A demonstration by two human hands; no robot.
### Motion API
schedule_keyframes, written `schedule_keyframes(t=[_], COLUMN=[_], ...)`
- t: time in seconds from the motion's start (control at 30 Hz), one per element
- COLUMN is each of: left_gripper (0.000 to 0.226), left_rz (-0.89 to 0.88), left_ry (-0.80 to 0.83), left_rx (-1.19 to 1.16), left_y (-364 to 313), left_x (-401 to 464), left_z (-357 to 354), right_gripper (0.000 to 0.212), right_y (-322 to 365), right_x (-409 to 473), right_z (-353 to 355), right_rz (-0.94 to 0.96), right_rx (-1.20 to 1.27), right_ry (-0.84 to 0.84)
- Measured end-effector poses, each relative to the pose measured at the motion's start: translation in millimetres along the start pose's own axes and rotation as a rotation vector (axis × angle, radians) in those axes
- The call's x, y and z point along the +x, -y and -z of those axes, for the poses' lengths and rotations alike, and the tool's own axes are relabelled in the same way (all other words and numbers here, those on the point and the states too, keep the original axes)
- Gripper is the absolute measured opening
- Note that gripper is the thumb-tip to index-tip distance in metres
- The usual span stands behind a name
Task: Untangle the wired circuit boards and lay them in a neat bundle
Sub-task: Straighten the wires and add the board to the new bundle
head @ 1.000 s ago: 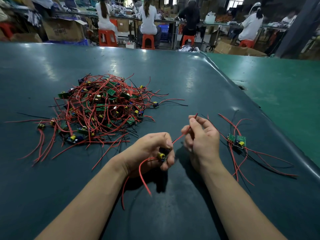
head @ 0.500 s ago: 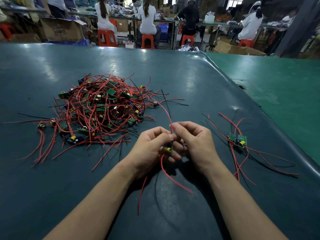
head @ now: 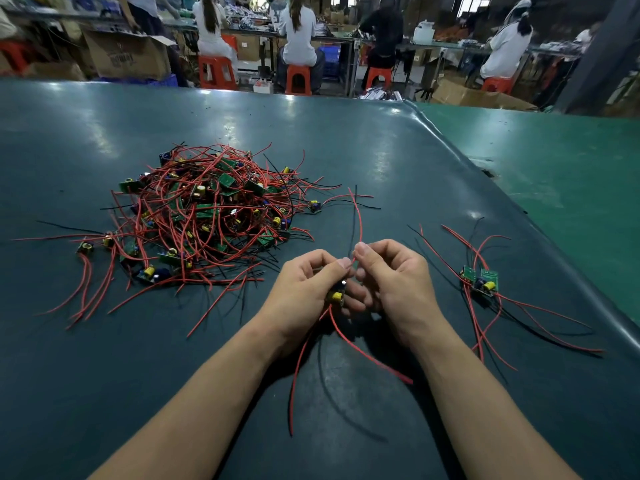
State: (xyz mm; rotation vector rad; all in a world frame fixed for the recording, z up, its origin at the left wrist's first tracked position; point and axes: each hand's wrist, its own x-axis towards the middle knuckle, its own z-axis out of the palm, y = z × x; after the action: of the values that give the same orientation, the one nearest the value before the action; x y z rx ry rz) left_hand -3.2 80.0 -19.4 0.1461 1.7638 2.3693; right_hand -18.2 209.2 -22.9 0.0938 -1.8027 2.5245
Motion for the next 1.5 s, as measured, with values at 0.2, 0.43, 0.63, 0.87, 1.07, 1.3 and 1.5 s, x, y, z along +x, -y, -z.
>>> schedule_keyframes(t=[0.2,0.43,0.63,0.87,1.07,1.3,1.5], left_gripper=[0.019,0.018,0.019,0.018,0.021,0.021,0.02], left_rz=[0.025,0.095,0.162,0.19,0.182,0.216,0.231], left_ry=[0.04,0.208,0.222,0.283,0.352,0.398,0.397], left_rx=[0.012,0.015,-0.038,-0.04,-0.017,0.034,0.068], left_y=[-2.1,-7.6,-12.7,-10.5,-10.0,-13.9,-15.8], left_x=[-0.8,-4.4,-1.3,-2.1,-3.7,-6.1,-5.6], left_z=[1.4,7.4,9.4,13.3,15.0,15.5,16.3], right_gripper=[0.013,0.022,0.01,0.008,0.007,0.009,0.013], right_y=[4.4,10.7,6.2,7.3,10.2,8.8,3.4], right_x=[-0.3,0.5,-0.4,2.7,7.5,10.4,7.4], right_z=[3.8,11.7,5.0,2.3,5.6,12.0,13.1], right_rz=[-0.041,-0.176,0.006,-0.005,0.079,0.107,0.24], right_rx=[-0.007,0.017,-0.05,0.063,0.171,0.071,-0.202], right_ry=[0.058,0.178,-0.053,-0.12,-0.253,-0.25,-0.208])
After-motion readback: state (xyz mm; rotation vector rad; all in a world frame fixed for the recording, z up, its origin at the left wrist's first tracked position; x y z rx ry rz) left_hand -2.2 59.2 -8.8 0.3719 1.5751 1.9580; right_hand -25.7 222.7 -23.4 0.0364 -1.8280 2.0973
